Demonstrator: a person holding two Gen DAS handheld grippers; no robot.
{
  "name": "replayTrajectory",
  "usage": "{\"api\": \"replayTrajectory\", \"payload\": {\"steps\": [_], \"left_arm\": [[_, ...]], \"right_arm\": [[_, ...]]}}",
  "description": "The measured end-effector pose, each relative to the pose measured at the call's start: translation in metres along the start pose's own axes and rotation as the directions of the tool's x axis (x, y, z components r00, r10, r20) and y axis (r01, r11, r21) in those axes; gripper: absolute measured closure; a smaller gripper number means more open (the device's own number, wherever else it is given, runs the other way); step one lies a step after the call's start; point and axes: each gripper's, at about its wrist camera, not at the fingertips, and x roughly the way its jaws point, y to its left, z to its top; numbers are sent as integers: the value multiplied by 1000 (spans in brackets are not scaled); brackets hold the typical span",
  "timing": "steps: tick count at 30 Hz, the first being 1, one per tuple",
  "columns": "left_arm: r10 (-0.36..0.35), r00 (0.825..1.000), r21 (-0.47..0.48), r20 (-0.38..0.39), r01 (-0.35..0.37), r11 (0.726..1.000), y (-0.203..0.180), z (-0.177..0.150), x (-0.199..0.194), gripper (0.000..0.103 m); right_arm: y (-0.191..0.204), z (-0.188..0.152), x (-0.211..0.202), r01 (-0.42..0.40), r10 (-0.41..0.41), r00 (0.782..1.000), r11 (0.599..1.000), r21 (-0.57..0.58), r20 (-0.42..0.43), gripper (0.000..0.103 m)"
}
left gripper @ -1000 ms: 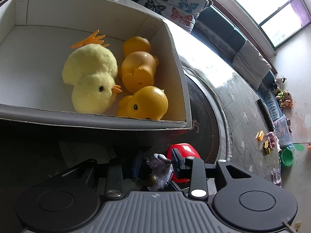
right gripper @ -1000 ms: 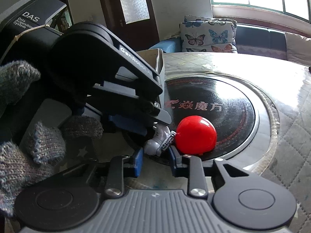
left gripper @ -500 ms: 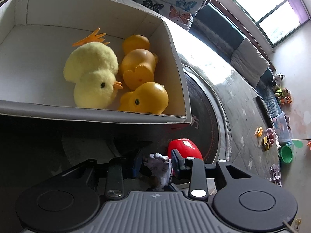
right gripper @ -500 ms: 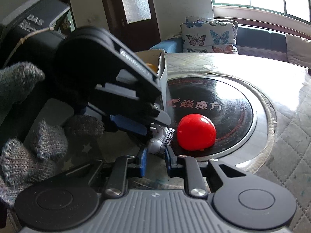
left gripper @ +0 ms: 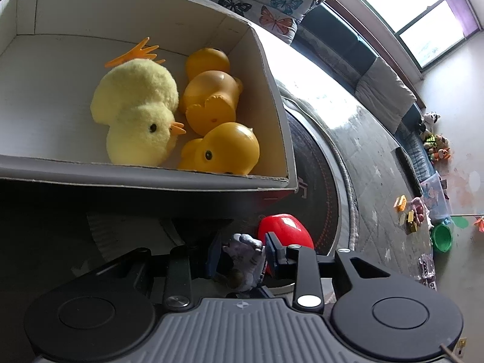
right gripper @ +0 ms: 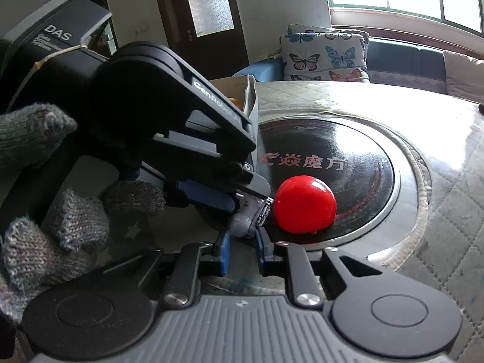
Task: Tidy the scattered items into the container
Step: 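Lower the left gripper around the small white figurine and close it, then lift the white figurine with the left gripper and carry it into the box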
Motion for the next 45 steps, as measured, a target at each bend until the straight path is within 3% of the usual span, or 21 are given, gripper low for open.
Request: {"api": "replayTrajectory", "payload": {"steps": [7, 12, 19, 34, 45], "left_arm": [[-6, 1000, -7, 11, 6, 1000, 2, -4, -7, 71], [1, 999, -1, 34, -1, 1000, 0, -2, -11, 71], [2, 1000, 4, 25, -2, 1000, 0, 0, -8, 69], [0, 1000, -4, 8, 0, 1000, 2, 0, -1, 69], [-36, 999, -1, -3, 36, 999, 9, -8, -6, 75]], "right_arm": [[8, -5, -5, -6, 6, 1000, 1000, -14, -1, 91], [6, 0, -3, 30, -30, 1000, 999, 17, -1, 75], [3, 6, 7, 24, -24, 1000, 999, 34, -8, 72], [9, 8, 0, 5, -5, 1000, 1000, -10, 1, 77], [13, 3, -6, 8, -8, 1000, 1000, -13, -3, 77]]}}
